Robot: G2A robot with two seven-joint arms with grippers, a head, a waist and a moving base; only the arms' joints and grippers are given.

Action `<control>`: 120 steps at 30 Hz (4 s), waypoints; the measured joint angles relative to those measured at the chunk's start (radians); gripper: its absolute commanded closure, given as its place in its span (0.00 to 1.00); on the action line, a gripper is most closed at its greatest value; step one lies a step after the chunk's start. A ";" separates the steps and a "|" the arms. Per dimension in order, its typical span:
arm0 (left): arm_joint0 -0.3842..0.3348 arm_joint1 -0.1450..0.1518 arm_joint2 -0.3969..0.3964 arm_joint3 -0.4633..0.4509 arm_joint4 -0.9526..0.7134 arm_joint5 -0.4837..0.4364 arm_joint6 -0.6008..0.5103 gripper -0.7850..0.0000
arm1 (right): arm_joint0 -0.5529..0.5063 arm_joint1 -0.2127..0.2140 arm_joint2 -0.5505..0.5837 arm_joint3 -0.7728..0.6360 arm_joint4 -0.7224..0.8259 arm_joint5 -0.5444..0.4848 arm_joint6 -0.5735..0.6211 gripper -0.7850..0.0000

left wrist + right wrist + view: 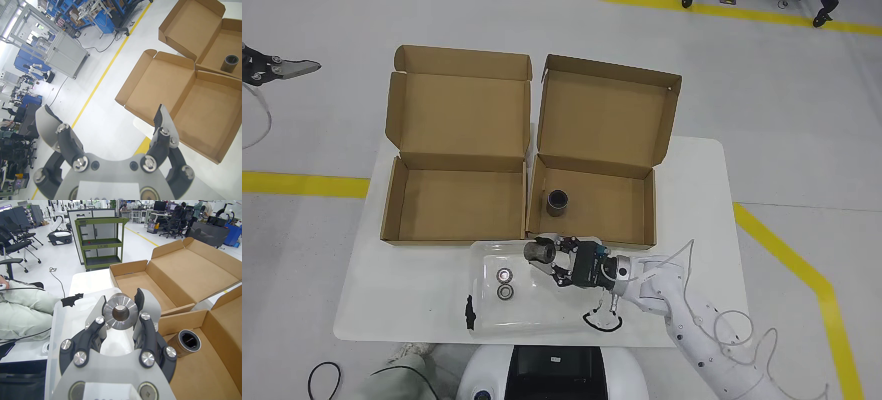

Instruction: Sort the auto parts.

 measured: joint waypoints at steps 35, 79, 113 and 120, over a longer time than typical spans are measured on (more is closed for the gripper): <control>0.000 0.000 0.000 0.000 0.000 0.000 0.000 0.00 | 0.065 -0.003 0.097 -0.091 0.394 0.011 0.119 1.00; 0.000 0.000 0.000 0.000 0.000 0.000 0.000 0.00 | 0.268 -0.046 0.147 -0.161 0.540 -0.163 -0.123 1.00; 0.000 0.000 0.000 0.000 0.000 0.000 0.000 0.00 | 0.270 0.045 0.206 0.073 0.425 -0.215 0.545 1.00; 0.000 0.000 0.000 0.000 0.000 0.000 0.000 0.00 | 0.294 0.049 0.177 0.132 0.472 -0.114 0.723 1.00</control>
